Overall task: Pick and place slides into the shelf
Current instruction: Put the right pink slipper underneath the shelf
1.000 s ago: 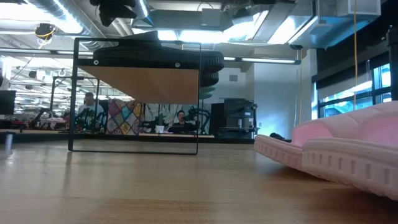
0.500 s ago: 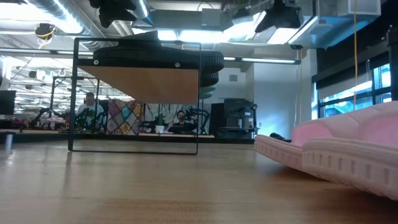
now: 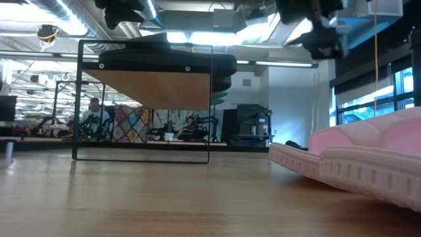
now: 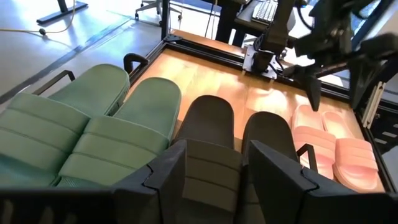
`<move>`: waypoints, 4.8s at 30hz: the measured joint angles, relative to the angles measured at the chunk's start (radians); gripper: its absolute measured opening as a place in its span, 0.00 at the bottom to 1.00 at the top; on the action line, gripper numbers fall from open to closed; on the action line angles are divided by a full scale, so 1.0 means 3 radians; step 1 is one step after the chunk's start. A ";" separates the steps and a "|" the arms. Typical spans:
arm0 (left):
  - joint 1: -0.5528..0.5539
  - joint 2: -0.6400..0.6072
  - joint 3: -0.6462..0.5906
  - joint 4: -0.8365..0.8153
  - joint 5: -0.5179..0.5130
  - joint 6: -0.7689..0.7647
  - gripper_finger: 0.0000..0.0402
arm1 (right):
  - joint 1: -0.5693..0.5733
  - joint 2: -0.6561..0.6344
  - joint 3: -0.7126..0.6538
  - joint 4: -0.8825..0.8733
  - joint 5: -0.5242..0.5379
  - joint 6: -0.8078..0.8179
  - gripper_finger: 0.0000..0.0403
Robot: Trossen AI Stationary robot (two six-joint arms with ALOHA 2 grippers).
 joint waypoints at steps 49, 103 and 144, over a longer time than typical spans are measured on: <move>-0.0001 0.0001 0.0001 -0.0016 -0.0002 -0.0081 0.41 | 0.0695 0.0075 -0.0896 0.0281 -0.0011 0.1947 0.76; -0.0003 0.0001 0.0001 -0.0013 -0.0423 -0.0080 0.41 | 0.0327 -0.0356 -0.1082 0.0198 0.0509 0.1338 0.03; -0.0005 0.0001 0.0001 -0.0015 -0.0425 -0.0192 0.41 | -0.3174 0.1497 -0.0216 0.1024 -0.2000 -0.1664 0.03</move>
